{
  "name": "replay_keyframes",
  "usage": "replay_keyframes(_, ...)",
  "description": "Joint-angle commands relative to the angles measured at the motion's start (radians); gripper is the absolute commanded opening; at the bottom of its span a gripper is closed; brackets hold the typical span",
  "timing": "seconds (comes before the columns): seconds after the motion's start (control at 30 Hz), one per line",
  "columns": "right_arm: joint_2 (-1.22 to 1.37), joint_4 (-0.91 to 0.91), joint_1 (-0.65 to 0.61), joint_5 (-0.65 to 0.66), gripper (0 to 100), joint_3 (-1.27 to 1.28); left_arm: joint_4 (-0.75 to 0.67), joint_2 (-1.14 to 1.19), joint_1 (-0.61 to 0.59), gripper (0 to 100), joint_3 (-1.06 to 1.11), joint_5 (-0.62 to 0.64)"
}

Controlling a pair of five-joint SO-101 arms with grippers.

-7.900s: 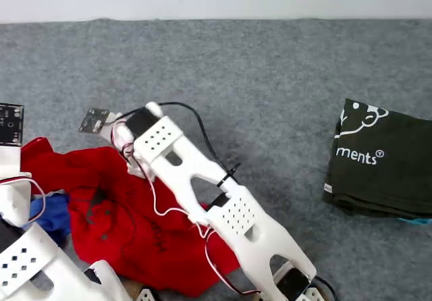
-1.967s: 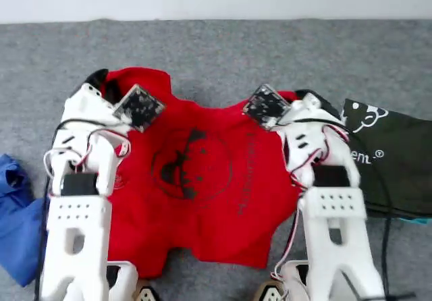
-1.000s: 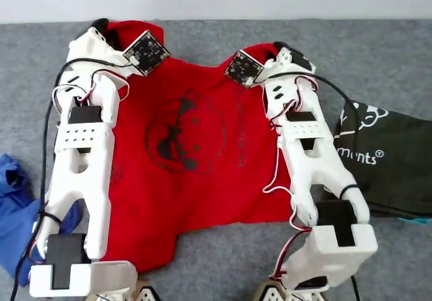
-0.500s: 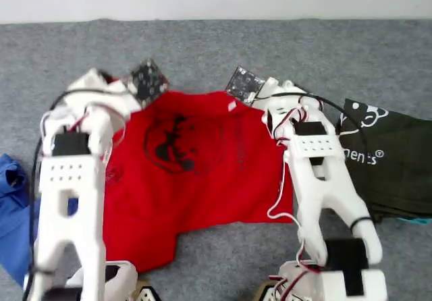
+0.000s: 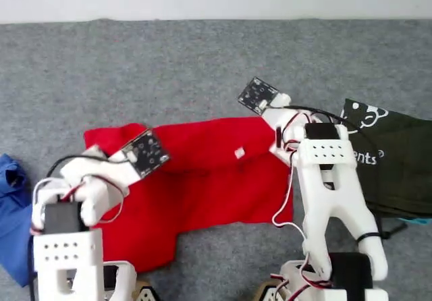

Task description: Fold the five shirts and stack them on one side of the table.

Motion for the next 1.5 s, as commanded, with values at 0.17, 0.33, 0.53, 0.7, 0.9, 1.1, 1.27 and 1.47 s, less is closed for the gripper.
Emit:
replay_keyframes(0.17, -0.054, 0.131, 0.042, -0.011, 1.0, -0.014, 0.055, -0.143, -0.183, 1, 0.059, -0.006)
replay_keyframes(0.33, -0.117, 0.194, 0.031, -0.009, 1.0, -0.012, 0.183, -0.199, -0.17, 1, 0.056, -0.026)
replay_keyframes(0.53, -0.176, 0.318, 0.018, 0.057, 1.0, -0.011, 0.249, -0.255, -0.173, 1, 0.064, -0.115)
replay_keyframes(0.7, -0.199, 0.378, 0.016, 0.06, 1.0, -0.011, 0.235, -0.256, -0.21, 2, 0.064, -0.117)
replay_keyframes(0.9, -0.202, 0.443, 0.005, 0.061, 1.2, -0.012, 0.264, -0.262, -0.249, 2, 0.054, -0.167)
replay_keyframes(1.1, -0.203, 0.522, 0.005, 0.054, 4.0, -0.025, 0.402, -0.264, -0.249, 12, -0.082, -0.19)
replay_keyframes(1.27, -0.203, 0.653, 0.007, 0.054, 14.8, -0.112, 0.413, -0.262, -0.318, 15, -0.153, -0.189)
replay_keyframes(1.47, -0.202, 0.713, 0.012, 0.052, 24.9, -0.219, 0.388, -0.262, -0.373, 17, -0.205, -0.186)
